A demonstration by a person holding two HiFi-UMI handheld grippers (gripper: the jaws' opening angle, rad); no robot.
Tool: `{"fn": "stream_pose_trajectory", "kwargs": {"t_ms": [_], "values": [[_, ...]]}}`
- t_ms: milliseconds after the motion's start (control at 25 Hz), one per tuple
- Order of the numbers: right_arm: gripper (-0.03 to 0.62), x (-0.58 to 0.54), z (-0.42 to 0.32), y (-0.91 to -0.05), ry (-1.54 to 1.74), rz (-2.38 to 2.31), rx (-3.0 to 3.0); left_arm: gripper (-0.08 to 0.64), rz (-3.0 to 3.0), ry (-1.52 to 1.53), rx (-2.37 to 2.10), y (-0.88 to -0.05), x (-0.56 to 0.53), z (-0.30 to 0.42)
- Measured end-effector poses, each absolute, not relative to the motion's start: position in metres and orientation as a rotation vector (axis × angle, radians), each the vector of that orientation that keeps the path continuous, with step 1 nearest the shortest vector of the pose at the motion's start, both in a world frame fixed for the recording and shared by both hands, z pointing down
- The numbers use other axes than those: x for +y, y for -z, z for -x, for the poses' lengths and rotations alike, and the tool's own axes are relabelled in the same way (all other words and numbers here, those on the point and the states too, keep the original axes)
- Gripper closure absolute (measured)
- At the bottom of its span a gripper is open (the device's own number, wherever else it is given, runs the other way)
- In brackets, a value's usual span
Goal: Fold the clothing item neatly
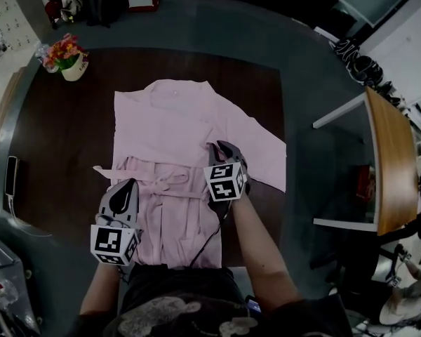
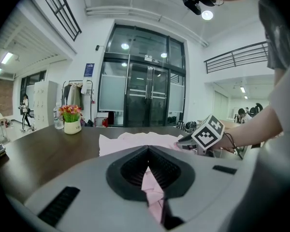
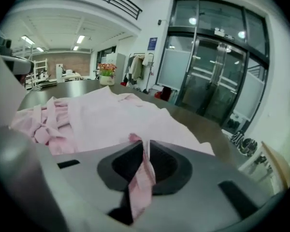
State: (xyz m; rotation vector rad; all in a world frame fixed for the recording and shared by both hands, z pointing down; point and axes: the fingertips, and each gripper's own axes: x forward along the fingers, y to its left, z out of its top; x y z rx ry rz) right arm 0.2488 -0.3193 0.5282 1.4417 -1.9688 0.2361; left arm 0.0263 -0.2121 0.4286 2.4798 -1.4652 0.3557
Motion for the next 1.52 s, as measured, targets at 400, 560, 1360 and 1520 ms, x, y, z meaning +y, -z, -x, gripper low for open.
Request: {"fn": "stream_pose_trajectory", "kwargs": {"t_ms": [400, 560, 1360, 1520], "values": [[0.557, -0.312, -0.343, -0.524, -0.326, -1.752, -1.802, 0.551, -2.487, -0.357, -1.462, -0.426, -0.214, -0.046], [0.557, -0.3, -0.348, -0.513, -0.35, -1.765, -1.87, 0.551, -2.497, -0.35, -1.467, -0.42, -0.209, -0.056], [0.557, -0.263, -0.319, -0.539, -0.423, -1.554, -1.957, 0.551, -2.463, -0.363, -1.489, -0.42, -0.151, -0.095], [0.557, -0.243, -0.335, -0.525, -0.451, -1.71, -1.942, 0.551, -2.508, -0.349, -1.43, -0.418, -0.148, -0.098]]}}
